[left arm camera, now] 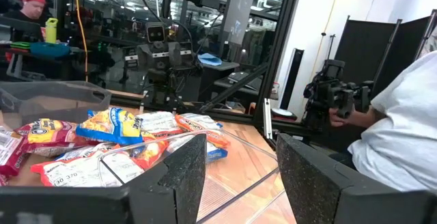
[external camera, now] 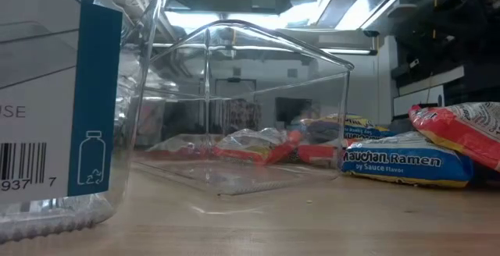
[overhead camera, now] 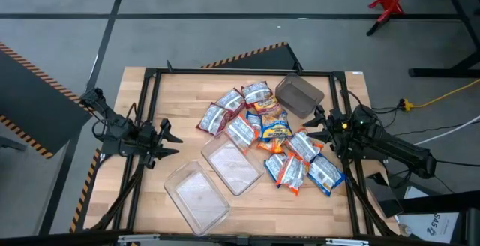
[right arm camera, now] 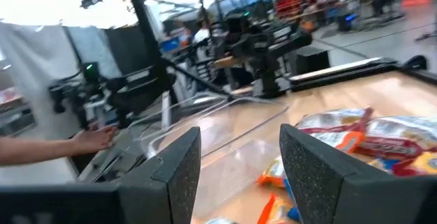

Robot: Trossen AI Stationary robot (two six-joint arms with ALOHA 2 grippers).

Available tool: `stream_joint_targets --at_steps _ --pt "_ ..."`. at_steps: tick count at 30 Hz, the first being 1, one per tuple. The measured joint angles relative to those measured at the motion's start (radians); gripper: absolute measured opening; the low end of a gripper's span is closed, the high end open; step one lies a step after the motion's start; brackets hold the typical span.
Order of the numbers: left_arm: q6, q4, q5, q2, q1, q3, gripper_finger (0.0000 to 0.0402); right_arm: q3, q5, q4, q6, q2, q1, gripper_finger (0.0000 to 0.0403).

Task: Sort Maruchan noodles
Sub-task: Put the blue noodle pack into the black bin

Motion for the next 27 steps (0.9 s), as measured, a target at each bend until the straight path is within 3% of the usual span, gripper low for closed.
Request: stream_joint_targets --at_steps 6,20,27 --pt "0.0 0.0 -0.001 0.0 0.0 0.0 0.0172 0.0 0.041 0.01 0.202 0.0 0.0 0.0189" --pt "0.036 0.062 -0.006 0.0 0.007 0.001 0.0172 0.0 0.064 -0.033 0.303 0.0 0.0 0.0189" --pt "0.029 0.074 -0.022 0.0 0.007 0.001 0.0172 0.0 0.12 0.148 0.33 0.001 0.0 0.0189"
